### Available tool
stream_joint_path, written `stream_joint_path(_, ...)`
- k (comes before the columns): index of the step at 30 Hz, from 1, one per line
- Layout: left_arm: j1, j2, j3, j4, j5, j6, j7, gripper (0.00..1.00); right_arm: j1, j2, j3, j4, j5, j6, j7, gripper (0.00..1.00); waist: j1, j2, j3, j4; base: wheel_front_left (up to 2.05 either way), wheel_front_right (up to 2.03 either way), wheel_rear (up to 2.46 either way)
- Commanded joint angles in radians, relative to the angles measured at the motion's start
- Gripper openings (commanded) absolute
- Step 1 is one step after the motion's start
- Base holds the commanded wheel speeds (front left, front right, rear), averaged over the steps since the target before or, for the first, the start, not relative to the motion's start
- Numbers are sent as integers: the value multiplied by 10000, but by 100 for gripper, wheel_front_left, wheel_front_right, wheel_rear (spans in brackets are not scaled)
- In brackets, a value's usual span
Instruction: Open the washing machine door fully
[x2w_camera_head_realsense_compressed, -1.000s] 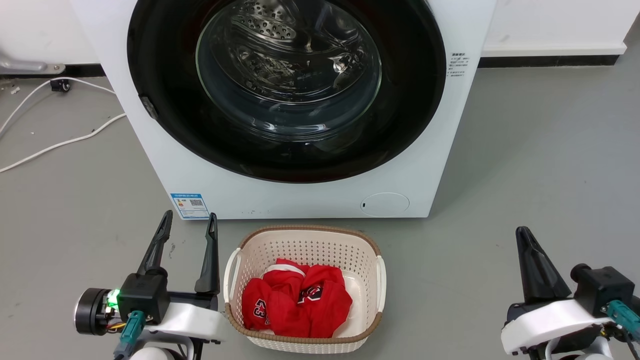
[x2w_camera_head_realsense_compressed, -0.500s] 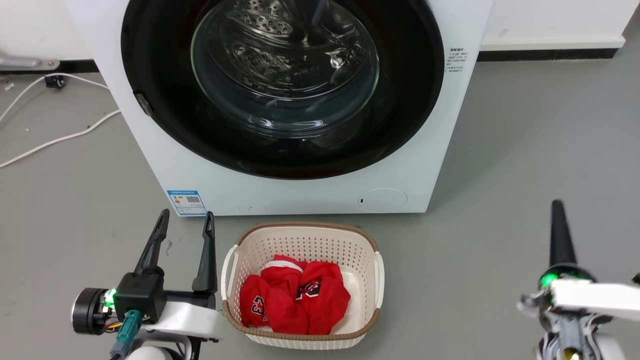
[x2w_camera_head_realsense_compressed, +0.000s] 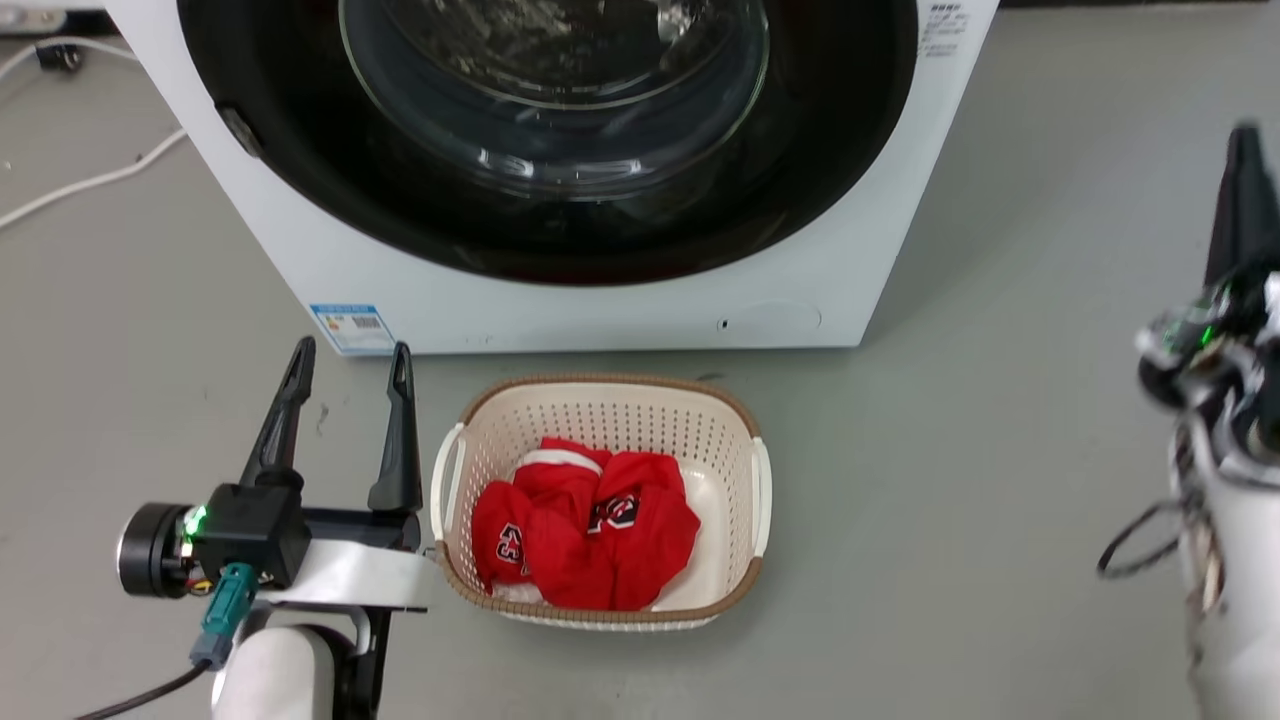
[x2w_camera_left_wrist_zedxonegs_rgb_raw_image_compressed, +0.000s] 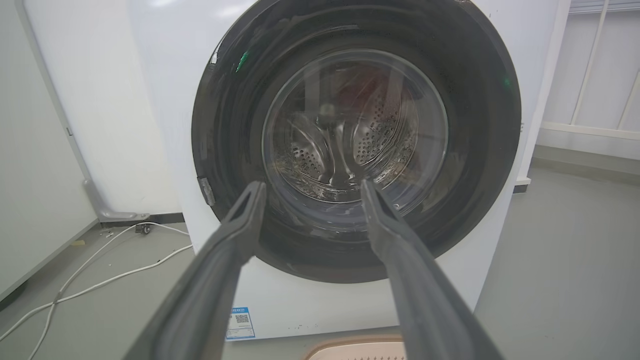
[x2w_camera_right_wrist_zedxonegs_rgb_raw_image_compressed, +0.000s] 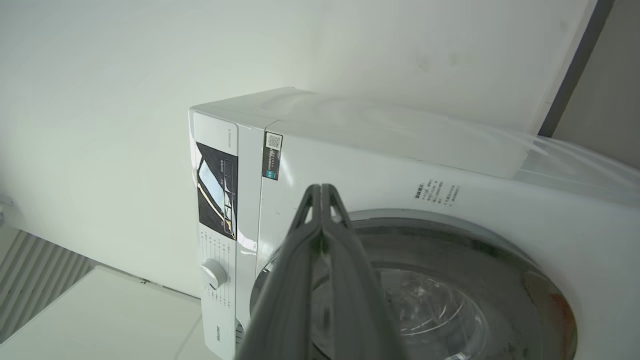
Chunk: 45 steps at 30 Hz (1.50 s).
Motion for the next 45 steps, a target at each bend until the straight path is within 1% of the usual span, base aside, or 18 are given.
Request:
stream_joint_path(1,-194,-6,26,-40,32,-38,-24,100,-487,-180,16,222,-33,1,167,0,0,-1,332,68,0,0,0)
stream_joint_path(6,-549,36,113,-142,44,-128,-24,100,-2739,-885,461,1764,-374,2,1398,0,0,-1,886,186,0,0,0)
stream_joint_path(10,-775,67,170,-216,74,-206,-24,100,-4478,-1162,972,3083,-837,2,2519,0,0,-1,1259,235,0,0,0)
stream_joint_path(15,-1007,61,205,-342,67,-256,-24,100,-6482,-1156,1400,4896,-1476,1,3626,0,0,-1,1653,302,0,0,0)
stream_joint_path(21,-1349,19,140,-454,59,-324,-24,100,-8638,-900,1782,7161,-2448,1,4272,0,0,-1,2156,424,0,0,0)
stream_joint_path(26,-1618,-11,136,-524,31,-364,-24,100,-10011,-646,2150,8605,-3232,1,4592,0,0,-1,2567,486,0,0,0)
stream_joint_path(30,-1796,-38,119,-542,12,-399,-24,100,-10712,-494,2332,9282,-3617,1,4639,0,0,-1,2807,548,0,0,0)
stream_joint_path(36,-1952,-66,99,-520,22,-449,-24,100,-11214,-410,2375,9697,-3972,1,4685,0,0,-1,3037,613,0,0,0)
stream_joint_path(41,-2020,-80,119,-496,62,-466,-24,100,-11348,-137,2216,9821,-3828,2,5460,0,0,-1,3156,608,0,0,0)
stream_joint_path(45,-2048,-95,138,-457,85,-477,-24,100,-11317,-133,2146,9861,-3744,2,6187,0,0,-1,3140,570,0,0,0)
